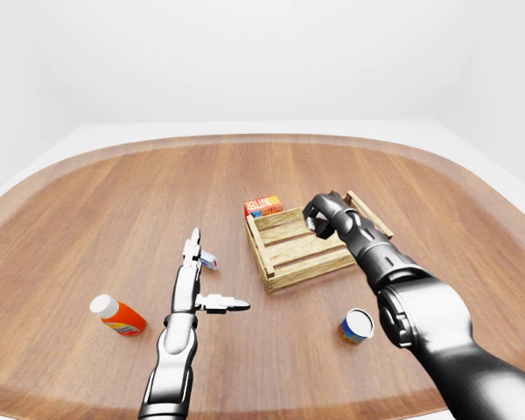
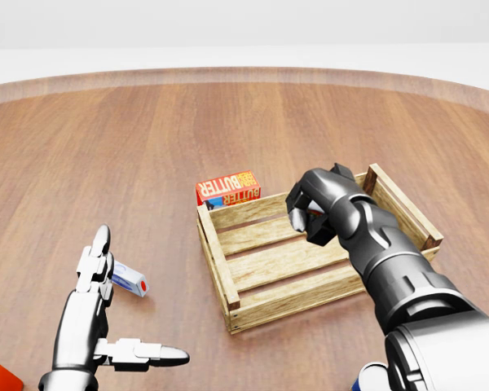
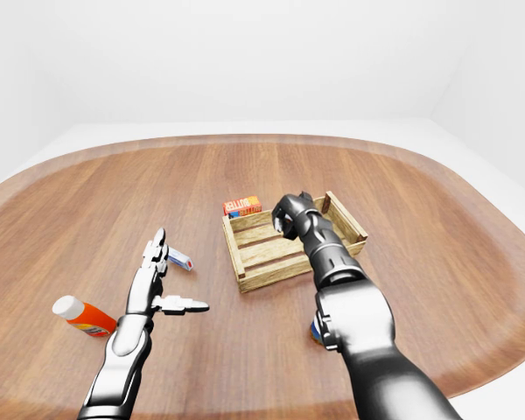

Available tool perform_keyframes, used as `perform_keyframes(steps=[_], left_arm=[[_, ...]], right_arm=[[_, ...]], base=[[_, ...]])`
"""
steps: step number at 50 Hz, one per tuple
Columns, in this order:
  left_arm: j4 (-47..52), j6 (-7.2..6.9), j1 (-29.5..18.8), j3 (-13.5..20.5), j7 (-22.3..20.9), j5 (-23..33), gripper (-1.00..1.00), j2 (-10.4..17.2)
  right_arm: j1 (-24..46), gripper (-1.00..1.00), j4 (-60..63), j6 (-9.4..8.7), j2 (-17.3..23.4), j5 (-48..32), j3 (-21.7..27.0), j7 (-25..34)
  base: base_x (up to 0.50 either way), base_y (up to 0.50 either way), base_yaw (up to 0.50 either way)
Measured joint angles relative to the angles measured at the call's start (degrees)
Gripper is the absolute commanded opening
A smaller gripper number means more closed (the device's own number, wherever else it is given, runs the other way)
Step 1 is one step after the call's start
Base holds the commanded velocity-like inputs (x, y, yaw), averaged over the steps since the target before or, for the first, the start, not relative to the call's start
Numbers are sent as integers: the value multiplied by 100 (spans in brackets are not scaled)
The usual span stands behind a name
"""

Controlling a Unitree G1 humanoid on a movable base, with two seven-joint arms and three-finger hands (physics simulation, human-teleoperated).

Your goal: Pick up the tomato sauce, and put it in the wooden tray.

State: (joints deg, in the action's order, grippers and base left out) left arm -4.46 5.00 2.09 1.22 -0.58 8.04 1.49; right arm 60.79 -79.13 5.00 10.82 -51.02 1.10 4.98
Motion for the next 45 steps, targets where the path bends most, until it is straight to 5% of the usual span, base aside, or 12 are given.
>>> perform_keyframes(steps=[45], left_arm=[[-21,0,-20,6,10,12,100,2]], right_arm=[[-131,-100,-94,-396,19,-538,268,620]], base=[[0,0,0]])
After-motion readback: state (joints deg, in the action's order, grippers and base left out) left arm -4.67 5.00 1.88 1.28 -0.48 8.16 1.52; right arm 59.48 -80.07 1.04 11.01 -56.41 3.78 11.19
